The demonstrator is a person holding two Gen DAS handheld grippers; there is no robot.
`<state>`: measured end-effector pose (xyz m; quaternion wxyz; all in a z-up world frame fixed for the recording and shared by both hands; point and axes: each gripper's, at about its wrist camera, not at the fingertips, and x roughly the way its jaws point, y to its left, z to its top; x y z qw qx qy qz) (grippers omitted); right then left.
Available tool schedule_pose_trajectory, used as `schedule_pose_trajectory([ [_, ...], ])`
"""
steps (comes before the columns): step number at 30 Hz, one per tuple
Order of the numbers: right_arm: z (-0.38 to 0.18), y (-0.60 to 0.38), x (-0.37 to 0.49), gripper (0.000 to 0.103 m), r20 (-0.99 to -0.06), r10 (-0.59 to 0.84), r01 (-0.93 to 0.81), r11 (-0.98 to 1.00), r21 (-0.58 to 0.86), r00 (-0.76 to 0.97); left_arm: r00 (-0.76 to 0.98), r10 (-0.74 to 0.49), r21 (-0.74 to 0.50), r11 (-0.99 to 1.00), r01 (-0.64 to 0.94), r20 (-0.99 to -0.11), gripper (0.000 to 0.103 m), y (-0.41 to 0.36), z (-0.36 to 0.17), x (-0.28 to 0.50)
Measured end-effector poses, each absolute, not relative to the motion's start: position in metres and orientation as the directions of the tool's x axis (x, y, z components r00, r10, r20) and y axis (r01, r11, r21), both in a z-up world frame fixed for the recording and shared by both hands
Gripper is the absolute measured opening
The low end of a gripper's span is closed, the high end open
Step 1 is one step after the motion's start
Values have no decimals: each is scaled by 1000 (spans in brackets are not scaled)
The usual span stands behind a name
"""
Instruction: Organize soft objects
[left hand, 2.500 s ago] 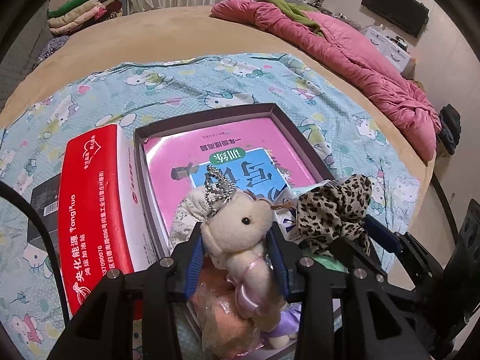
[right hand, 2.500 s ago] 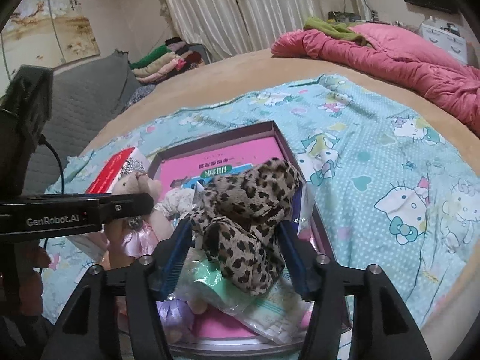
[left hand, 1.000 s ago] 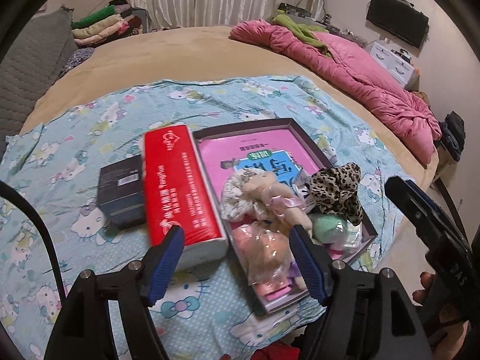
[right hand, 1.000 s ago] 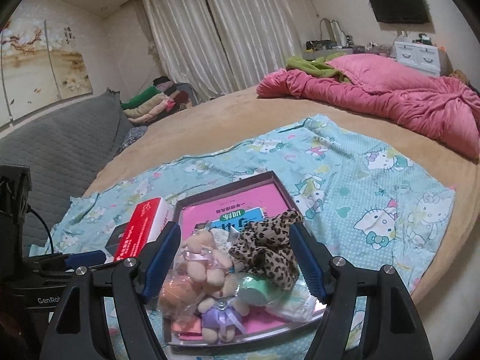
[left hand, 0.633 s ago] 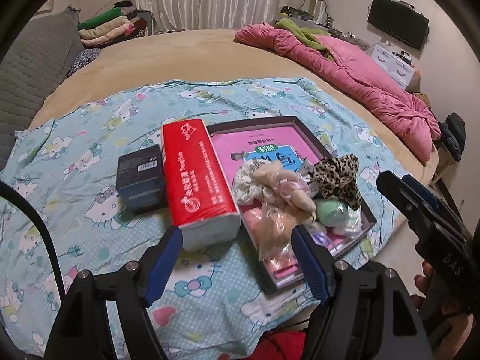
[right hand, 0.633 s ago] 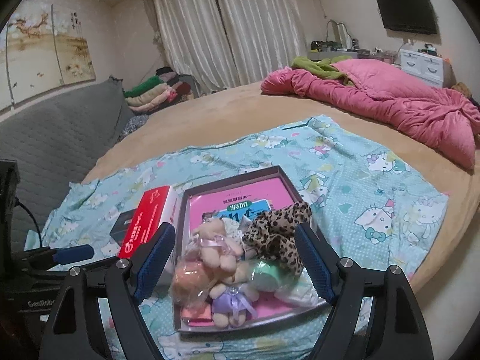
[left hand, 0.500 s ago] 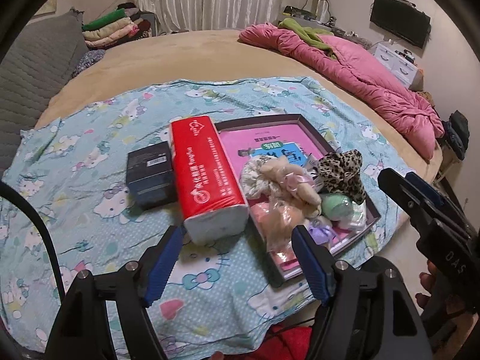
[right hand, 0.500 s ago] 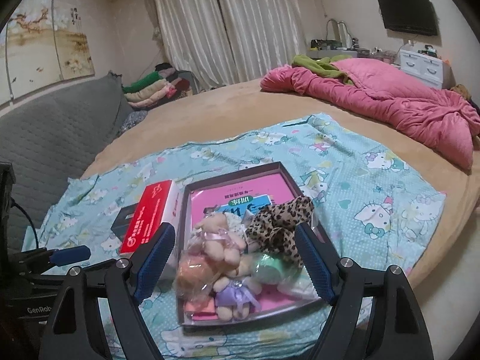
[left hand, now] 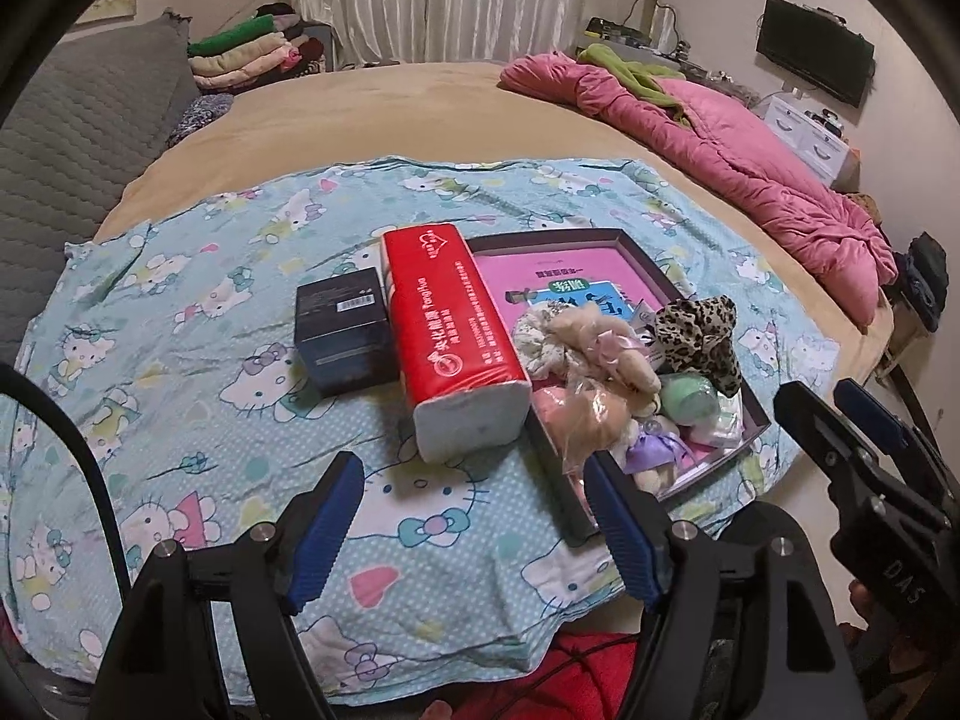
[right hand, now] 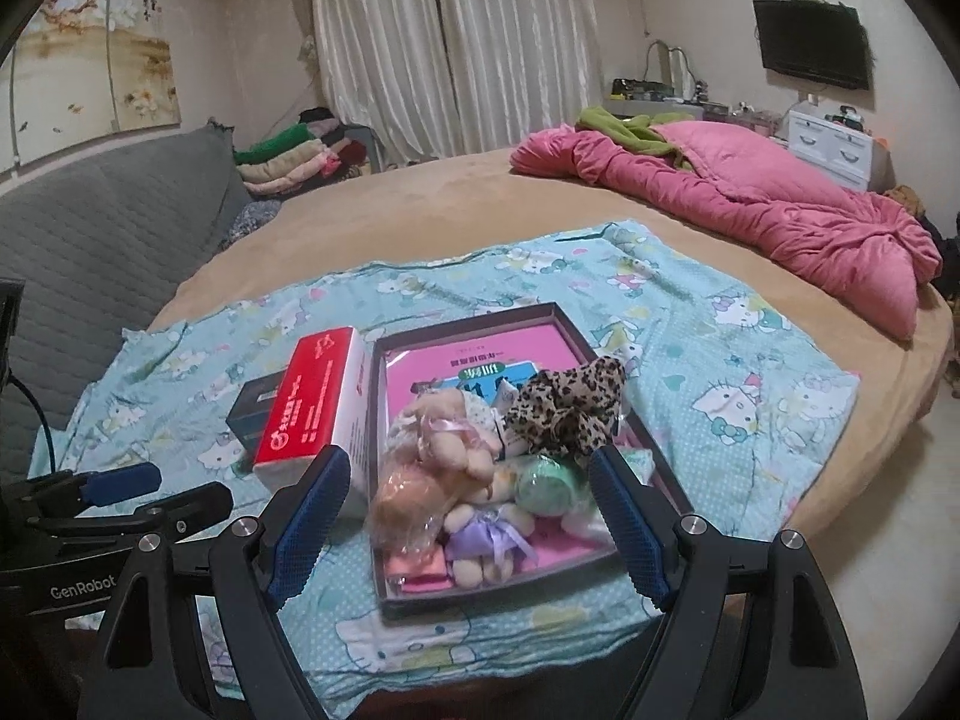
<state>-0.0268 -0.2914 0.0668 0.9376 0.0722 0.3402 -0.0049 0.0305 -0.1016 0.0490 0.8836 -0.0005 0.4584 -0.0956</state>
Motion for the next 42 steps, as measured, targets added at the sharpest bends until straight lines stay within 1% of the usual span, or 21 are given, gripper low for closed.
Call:
schedule_pose_trajectory([
  [5,72,-288,-37,83,-647,34,65,990,129,762,566,-158,-94,985,142,-809,75,-92,52,24],
  [10,75,-278,-53,83,-652,49,11,996,88,756,572,-148,-95,988,121,-807,75,-86,55,18],
  [13,75,-277,-62,83,-657,65,-11,996,86,751,575,-148,-90,988,128,-805,75,-89,58,14],
  [23,72,-285,-64,83,-671,61,14,994,105,739,563,-153,-62,982,177,-812,75,-105,56,5],
  [42,71,-279,-64,83,-678,78,-14,995,99,731,555,-141,-55,984,169,-820,75,-104,55,3],
])
